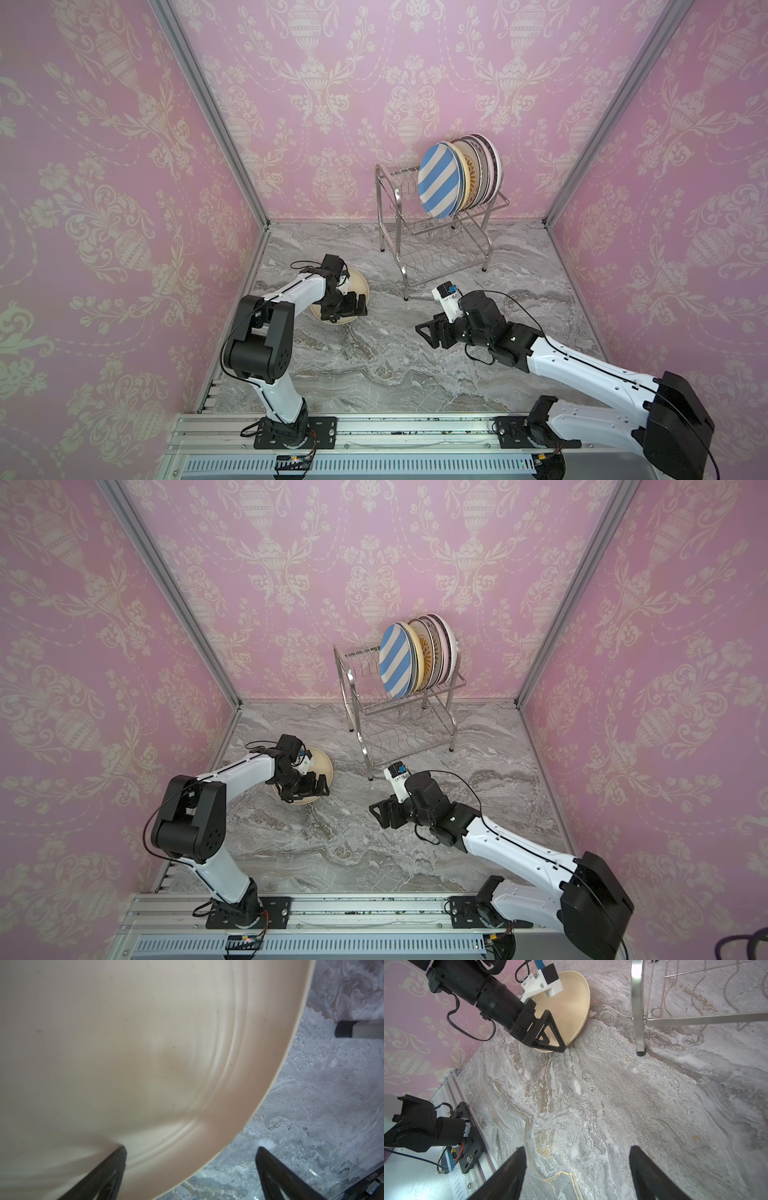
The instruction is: Load the plates into the dish rack
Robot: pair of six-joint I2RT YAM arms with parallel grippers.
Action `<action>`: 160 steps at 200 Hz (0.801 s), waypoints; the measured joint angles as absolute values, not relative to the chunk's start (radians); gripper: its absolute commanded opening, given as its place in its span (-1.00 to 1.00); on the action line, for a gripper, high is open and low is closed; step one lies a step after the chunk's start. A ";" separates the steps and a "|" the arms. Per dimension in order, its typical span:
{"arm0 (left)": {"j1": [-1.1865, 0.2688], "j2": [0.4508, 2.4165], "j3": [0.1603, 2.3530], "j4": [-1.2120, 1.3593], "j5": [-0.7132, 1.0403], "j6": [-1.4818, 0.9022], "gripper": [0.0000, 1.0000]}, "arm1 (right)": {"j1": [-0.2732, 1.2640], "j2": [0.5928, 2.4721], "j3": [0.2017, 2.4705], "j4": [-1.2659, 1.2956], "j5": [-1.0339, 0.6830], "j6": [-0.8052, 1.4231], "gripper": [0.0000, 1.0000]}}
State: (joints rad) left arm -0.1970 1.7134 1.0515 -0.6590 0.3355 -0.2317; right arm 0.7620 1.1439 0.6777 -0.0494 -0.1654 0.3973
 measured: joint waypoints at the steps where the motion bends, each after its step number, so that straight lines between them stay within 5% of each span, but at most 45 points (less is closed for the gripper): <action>1: -0.197 1.712 1.050 -0.661 0.336 -0.232 0.99 | 0.762 1.143 0.678 -0.049 -0.166 0.397 0.59; 89: -0.219 1.512 1.015 -0.776 0.360 -0.295 0.99 | 0.762 1.210 0.700 -0.043 -0.173 0.410 0.58; 160: -0.165 1.581 1.277 -0.679 0.175 -0.204 0.99 | 0.888 1.385 0.760 0.058 -0.141 0.617 0.58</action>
State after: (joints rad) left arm -0.1650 1.5814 1.2766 -0.6788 0.1745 -0.2035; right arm 0.8883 1.3849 0.7605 0.0582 -0.1410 0.6167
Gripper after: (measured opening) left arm 0.993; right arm 0.789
